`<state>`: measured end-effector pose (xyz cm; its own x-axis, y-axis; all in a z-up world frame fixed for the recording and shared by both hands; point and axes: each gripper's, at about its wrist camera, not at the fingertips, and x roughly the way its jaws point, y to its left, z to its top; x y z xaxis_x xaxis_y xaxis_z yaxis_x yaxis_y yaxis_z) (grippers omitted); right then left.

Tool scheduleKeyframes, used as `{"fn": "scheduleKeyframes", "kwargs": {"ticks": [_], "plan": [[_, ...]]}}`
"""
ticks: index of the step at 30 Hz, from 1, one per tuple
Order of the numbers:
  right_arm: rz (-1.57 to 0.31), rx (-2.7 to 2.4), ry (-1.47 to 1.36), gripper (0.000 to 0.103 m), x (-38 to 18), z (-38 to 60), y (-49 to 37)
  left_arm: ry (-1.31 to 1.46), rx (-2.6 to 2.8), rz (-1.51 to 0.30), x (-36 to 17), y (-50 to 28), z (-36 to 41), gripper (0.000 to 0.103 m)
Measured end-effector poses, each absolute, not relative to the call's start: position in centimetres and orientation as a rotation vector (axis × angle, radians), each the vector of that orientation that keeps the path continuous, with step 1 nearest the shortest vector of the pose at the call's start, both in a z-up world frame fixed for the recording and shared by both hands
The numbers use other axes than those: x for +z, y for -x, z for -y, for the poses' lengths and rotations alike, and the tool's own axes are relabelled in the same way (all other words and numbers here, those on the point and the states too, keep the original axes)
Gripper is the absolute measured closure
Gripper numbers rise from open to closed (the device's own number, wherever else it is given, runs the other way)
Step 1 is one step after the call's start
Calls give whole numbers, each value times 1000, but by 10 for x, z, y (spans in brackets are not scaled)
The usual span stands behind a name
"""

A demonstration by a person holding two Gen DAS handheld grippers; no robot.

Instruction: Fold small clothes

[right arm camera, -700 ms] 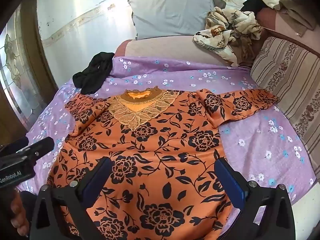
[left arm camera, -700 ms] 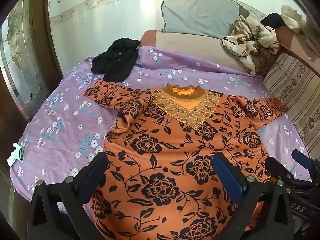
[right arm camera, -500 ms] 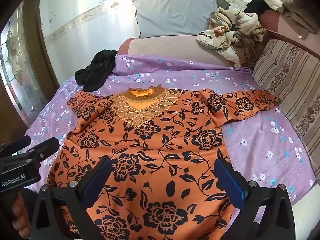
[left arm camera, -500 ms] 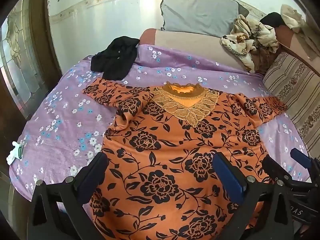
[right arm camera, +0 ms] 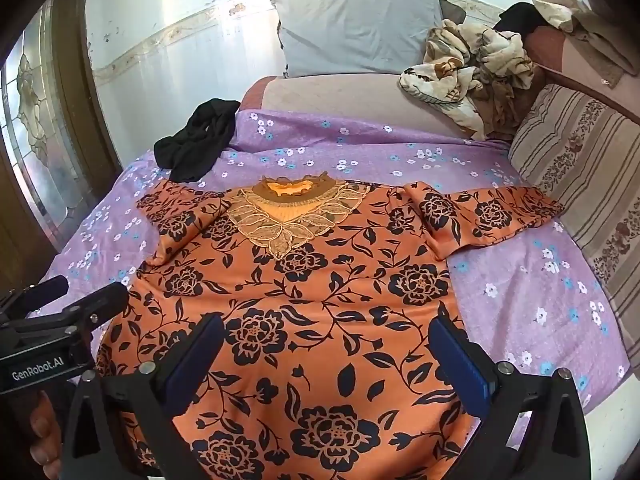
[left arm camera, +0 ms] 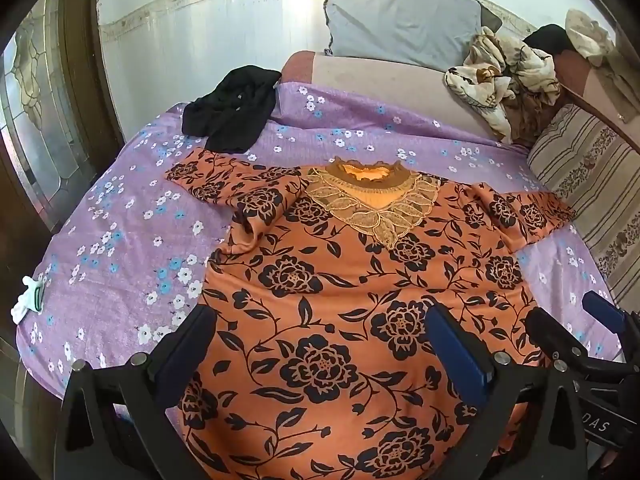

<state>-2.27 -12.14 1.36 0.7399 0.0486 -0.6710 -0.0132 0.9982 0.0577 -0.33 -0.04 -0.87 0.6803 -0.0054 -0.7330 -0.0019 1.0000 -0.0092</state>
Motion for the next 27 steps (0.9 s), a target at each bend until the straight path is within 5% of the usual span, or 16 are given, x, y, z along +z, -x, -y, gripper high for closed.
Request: {"fn": "scheduleKeyframes", "kwargs": {"ticks": [27], "plan": [[-717, 45, -46, 0, 20, 117, 19, 16, 9, -826, -7, 2, -2, 0]]}}
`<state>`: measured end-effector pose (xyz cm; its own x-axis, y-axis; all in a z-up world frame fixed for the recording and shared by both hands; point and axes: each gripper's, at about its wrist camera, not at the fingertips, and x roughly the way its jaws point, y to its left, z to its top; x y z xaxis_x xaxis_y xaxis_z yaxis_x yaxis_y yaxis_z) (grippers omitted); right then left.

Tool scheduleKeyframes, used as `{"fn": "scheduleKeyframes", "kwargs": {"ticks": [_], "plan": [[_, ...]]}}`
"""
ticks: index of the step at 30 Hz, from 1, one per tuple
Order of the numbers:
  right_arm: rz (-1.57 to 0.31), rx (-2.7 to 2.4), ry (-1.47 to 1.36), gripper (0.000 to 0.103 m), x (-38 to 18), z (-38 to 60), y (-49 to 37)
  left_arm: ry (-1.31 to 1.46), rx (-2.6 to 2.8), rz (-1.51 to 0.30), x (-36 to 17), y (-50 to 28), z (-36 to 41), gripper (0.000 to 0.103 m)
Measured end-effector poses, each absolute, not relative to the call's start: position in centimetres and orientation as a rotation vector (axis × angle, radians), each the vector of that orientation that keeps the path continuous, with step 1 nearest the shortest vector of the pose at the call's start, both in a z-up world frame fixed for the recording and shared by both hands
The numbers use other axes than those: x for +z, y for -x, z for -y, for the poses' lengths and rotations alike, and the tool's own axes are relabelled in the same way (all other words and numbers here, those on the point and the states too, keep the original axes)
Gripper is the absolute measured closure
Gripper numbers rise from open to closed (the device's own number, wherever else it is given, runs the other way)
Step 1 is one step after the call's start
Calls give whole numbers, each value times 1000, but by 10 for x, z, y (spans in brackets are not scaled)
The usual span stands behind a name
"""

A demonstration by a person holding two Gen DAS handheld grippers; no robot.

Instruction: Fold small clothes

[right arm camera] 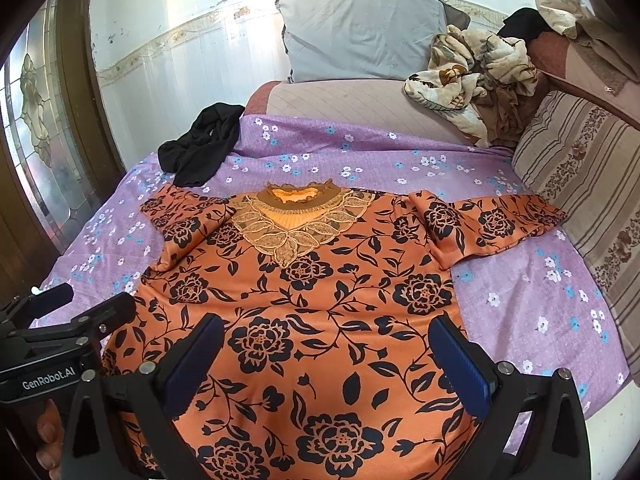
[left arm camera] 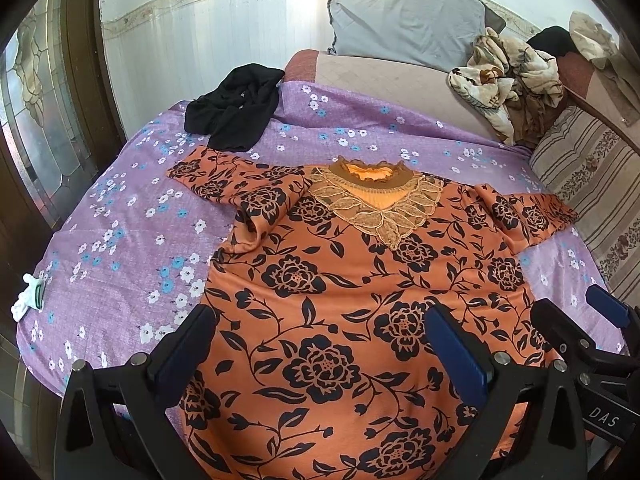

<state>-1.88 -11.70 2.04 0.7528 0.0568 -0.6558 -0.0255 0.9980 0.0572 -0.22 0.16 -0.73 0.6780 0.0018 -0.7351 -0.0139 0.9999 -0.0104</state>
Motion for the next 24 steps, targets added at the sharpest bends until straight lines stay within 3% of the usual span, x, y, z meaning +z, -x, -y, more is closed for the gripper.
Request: {"fn": "scheduleKeyframes", "kwargs": {"ticks": [24], "plan": [[-712, 57, -56, 0, 24, 115, 14, 9, 18, -832, -9, -1, -2, 0]]}}
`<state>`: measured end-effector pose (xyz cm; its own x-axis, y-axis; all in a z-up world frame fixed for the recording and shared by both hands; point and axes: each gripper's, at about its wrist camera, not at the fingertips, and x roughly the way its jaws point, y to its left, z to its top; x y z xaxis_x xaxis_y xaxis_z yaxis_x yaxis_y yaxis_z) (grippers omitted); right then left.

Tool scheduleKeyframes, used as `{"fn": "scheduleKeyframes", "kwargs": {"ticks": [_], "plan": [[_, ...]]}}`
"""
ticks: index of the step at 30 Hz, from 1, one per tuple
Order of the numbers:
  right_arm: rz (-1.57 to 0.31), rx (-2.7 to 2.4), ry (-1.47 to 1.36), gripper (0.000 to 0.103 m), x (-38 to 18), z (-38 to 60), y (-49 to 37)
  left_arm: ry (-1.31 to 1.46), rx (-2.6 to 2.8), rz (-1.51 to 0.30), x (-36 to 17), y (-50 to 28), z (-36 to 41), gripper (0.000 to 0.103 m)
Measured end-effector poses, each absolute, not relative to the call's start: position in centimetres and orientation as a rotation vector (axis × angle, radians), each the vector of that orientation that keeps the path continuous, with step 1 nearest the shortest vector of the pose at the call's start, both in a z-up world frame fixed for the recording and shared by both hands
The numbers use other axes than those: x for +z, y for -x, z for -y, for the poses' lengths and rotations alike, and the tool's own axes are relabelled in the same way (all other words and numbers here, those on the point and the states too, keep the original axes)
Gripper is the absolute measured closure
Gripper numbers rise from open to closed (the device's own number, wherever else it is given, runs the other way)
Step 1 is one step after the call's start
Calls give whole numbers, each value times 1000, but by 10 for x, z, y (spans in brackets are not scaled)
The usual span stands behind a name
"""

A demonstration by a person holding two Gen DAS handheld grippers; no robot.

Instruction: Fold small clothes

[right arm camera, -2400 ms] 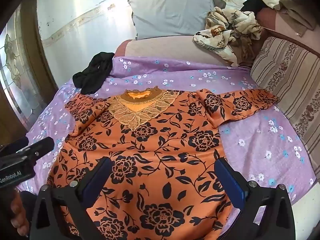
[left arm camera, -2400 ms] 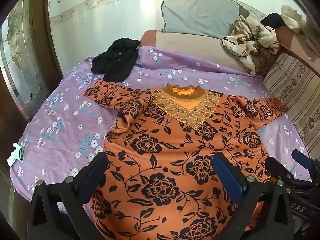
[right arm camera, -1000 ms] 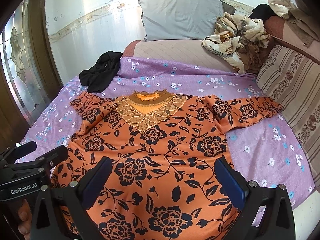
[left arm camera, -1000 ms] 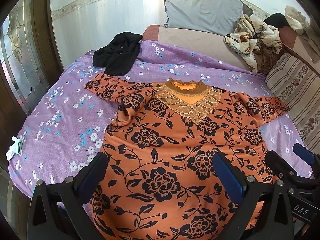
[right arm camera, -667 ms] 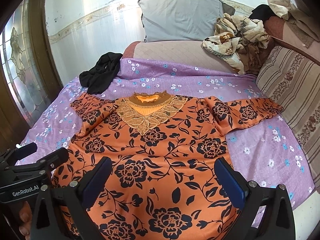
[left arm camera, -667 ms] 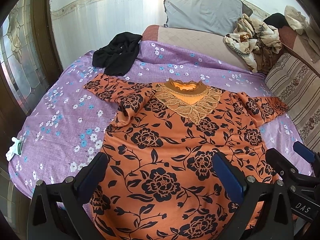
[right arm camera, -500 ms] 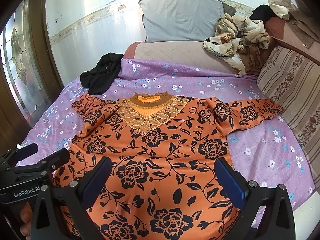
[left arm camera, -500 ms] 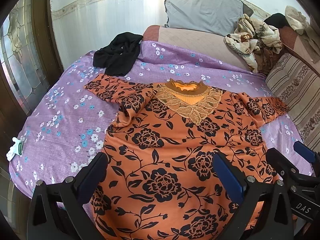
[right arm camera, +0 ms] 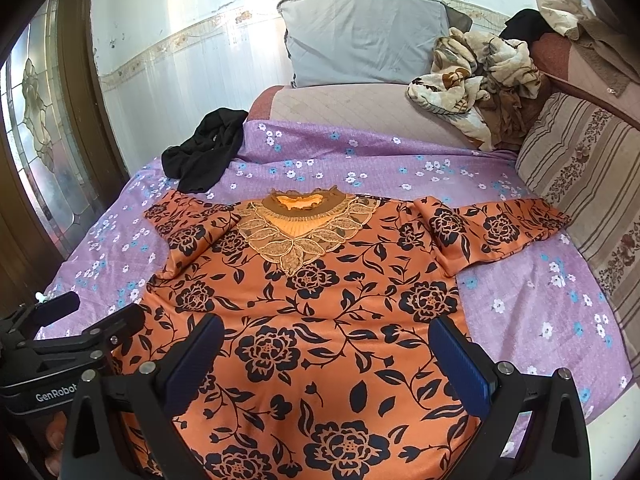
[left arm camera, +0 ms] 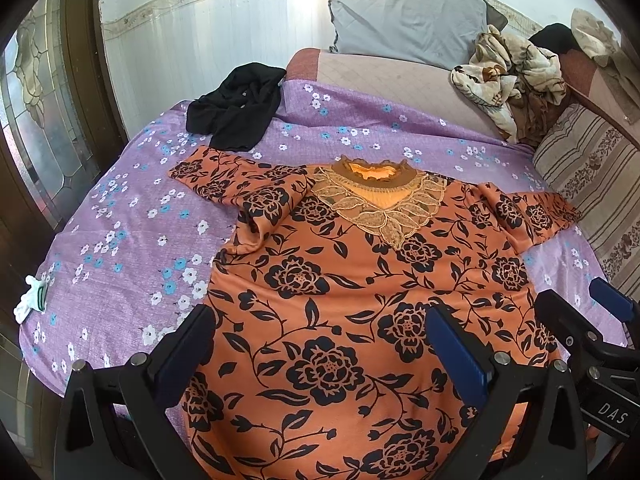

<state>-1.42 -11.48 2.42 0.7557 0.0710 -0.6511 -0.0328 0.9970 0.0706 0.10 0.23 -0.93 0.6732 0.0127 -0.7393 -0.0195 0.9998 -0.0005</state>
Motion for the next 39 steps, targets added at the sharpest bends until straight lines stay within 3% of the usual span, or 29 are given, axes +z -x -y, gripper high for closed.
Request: {"fn": "scheduleKeyframes", "kwargs": {"ticks": [34, 39], "plan": [[-729, 93, -64, 0, 13, 111, 2, 48, 14, -878, -27, -16, -12, 0], [-709, 115, -274, 0, 14, 176, -20, 164, 76, -889, -38, -40, -61, 0]]}}
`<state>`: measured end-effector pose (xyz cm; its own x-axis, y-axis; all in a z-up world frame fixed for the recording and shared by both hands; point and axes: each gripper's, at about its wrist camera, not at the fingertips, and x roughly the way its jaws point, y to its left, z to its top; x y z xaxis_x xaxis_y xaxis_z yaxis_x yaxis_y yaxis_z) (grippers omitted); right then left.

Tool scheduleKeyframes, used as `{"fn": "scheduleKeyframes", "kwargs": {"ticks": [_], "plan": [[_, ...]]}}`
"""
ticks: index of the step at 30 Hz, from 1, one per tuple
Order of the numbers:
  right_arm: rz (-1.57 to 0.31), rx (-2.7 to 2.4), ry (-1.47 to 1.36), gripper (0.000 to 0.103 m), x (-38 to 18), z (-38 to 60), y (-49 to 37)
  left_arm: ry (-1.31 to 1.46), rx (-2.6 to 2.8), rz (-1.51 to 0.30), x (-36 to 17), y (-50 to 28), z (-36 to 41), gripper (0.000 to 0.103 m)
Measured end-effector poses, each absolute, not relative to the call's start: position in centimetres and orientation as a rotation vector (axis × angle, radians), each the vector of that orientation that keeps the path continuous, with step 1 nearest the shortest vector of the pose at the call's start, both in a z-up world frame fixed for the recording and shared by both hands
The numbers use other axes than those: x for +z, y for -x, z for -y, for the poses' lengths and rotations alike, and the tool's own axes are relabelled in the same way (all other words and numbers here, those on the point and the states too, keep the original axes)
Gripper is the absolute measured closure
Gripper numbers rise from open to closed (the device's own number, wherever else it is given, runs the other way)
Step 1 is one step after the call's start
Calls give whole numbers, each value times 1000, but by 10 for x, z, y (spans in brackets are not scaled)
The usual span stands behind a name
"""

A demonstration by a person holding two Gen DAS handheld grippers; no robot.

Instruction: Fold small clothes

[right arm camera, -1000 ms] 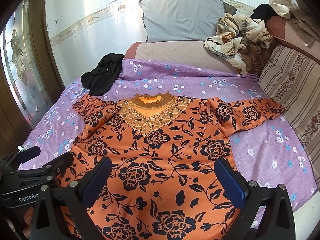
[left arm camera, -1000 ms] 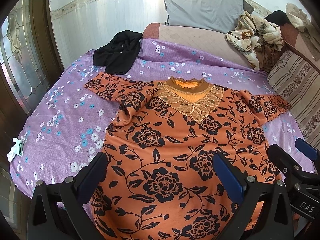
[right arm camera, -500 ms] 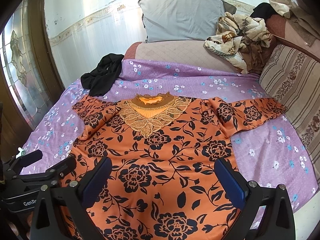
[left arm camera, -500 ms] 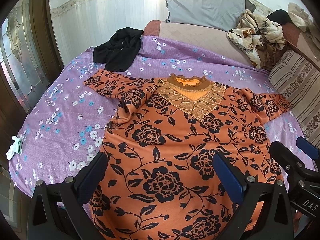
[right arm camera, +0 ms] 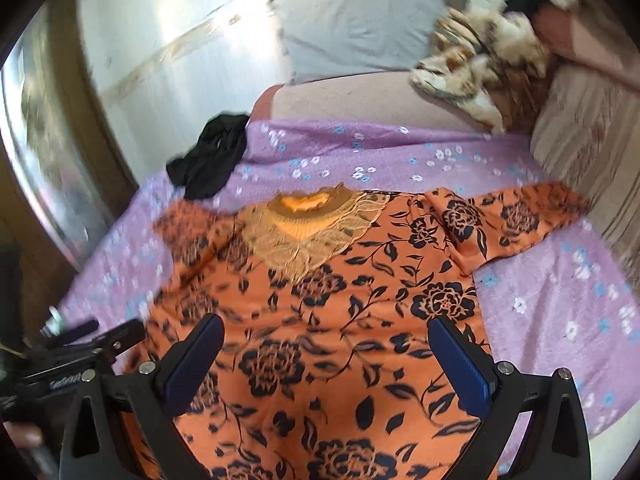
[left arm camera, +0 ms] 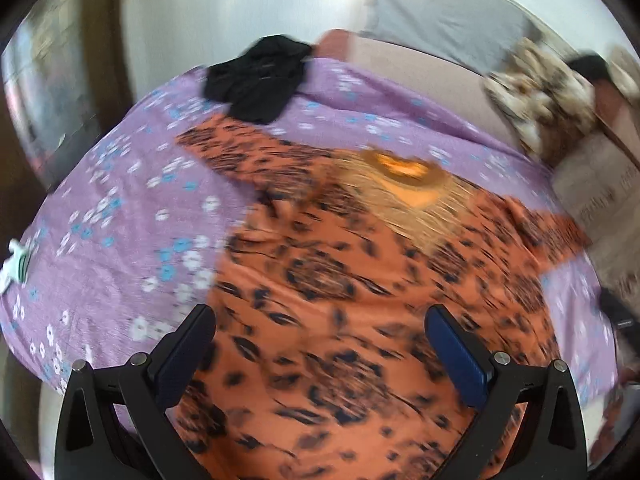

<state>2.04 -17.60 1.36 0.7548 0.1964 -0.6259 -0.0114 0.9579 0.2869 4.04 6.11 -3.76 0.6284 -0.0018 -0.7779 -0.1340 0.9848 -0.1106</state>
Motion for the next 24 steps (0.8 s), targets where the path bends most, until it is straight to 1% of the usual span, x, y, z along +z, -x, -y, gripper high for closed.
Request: {"fn": "scheduleKeyframes", "kwargs": {"ticks": [3, 7, 9, 11, 12, 14, 18, 21, 23, 24], "plan": [[-685, 45, -401, 0, 8, 243, -45, 230, 200, -903, -53, -63, -116, 0], [-696, -117, -624, 1, -25, 365, -89, 281, 383, -917, -79, -93, -196, 0], [-706, -198, -718, 9, -44, 420, -110, 305, 461, -906, -88, -102, -228, 0], [-735, -268, -816, 30, -66, 473, -134, 331, 533, -899, -98, -110, -256, 0], [-742, -301, -858, 34, -75, 495, -146, 351, 561, -889, -102, -113, -268, 0], [-742, -352, -895, 35, -84, 527, -165, 369, 605, -874, -111, -117, -283, 0], [-736, -395, -897, 35, -91, 563, -201, 438, 664, -937, -140, -122, -303, 0], [-765, -456, -889, 35, -100, 581, -226, 429, 672, -933, -141, -123, -302, 0], [-756, -484, -864, 38, -103, 588, -235, 423, 673, -939, -144, -125, -302, 0], [-769, -491, -831, 41, -101, 587, -240, 416, 678, -941, -144, -126, -302, 0]]}}
